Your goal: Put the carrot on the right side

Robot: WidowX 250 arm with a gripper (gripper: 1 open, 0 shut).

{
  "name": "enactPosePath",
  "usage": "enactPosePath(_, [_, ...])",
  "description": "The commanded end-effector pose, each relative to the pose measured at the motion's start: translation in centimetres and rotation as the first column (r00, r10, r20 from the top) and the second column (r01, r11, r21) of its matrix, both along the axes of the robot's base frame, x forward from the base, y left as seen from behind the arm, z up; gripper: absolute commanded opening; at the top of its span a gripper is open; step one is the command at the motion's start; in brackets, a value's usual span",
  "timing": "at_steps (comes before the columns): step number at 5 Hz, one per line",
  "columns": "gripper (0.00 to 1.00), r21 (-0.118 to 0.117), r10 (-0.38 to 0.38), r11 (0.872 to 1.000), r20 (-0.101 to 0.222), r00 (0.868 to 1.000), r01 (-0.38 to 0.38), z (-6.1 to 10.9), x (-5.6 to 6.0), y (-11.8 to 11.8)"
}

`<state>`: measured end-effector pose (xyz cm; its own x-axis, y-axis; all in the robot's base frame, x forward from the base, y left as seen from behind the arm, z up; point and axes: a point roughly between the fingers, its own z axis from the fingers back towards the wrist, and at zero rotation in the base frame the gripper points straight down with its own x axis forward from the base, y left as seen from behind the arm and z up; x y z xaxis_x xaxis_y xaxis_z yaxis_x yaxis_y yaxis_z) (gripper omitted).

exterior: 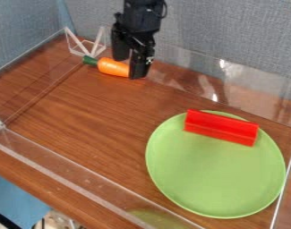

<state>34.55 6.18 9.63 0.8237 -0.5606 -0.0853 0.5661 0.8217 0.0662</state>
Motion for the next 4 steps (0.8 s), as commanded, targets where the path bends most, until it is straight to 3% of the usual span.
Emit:
enactPosePath(1, [1.0,0.029,-0.155,0.988,0.086,0.984,0.153,1.2,2.6,-0.7])
enactPosePath(3, [1.0,0.053,-0.27,0.963,0.118,0.956,0.265,0.0,4.5,-0.8])
enactPosePath(4, [1.0,0.06,-0.306,0.952,0.129,0.943,0.3,0.7,5.3,0.9])
